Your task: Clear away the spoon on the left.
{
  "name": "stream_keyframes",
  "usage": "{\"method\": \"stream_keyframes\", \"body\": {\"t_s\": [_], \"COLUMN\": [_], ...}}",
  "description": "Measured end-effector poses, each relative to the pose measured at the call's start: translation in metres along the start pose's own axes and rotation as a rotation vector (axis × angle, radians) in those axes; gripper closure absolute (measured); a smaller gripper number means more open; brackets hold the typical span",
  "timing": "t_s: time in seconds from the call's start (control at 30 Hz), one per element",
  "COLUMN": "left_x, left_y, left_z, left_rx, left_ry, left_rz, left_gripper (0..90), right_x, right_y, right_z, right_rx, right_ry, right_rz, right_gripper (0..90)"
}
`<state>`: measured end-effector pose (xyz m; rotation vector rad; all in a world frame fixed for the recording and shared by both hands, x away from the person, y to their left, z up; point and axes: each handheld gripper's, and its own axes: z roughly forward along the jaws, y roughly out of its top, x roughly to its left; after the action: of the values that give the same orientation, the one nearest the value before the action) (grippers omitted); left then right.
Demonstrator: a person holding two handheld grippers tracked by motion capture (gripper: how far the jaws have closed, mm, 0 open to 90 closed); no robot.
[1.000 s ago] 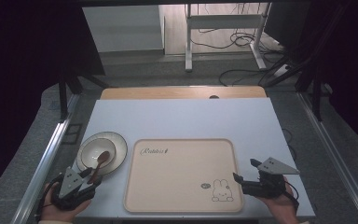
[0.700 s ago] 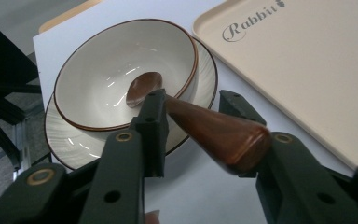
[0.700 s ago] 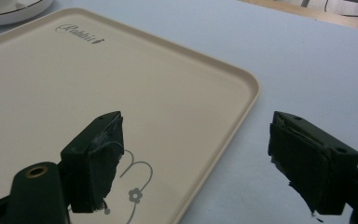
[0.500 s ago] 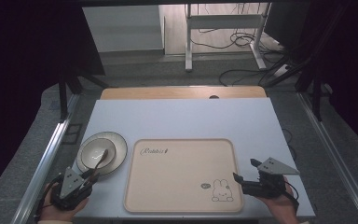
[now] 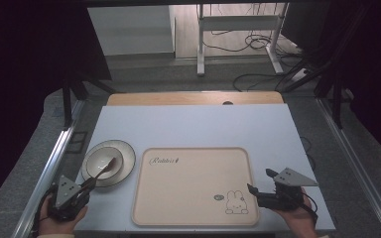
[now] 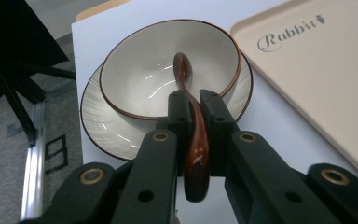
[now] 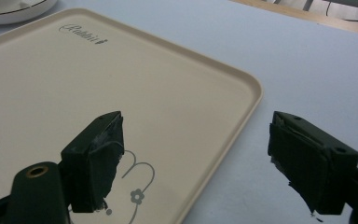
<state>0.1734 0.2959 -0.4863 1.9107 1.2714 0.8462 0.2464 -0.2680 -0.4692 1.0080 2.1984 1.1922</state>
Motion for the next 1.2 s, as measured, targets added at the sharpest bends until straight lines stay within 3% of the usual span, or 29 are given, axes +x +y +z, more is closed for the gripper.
{"method": "stream_keyframes", "body": {"t_s": [0.27,0.57,0.93,1.2], "left_x": [0.004,0.009,0.003,-0.009], "left_y": [0.001,0.004,0.016,0.029], "left_z": [-0.003,-0.011,-0.02,-0.029], "left_rx": [-0.014,-0.072,-0.12,-0.178], "left_ry": [0.013,-0.013,-0.02,-0.027], "left_rz": [-0.036,-0.07,-0.061,-0.021], "left_gripper": [84.6,84.7,84.8,84.9], "right_x": [0.001,0.001,0.0,0.0], "right_y": [0.0,0.0,0.0,-0.001], "right_z": [0.0,0.0,0.001,0.0], "right_rx": [0.001,-0.002,-0.001,-0.003], "right_ry": [-0.001,-0.001,-0.003,-0.006], "right_rz": [-0.008,-0.01,-0.011,-0.013], "right_gripper": [18.4,18.3,18.2,18.2]}}
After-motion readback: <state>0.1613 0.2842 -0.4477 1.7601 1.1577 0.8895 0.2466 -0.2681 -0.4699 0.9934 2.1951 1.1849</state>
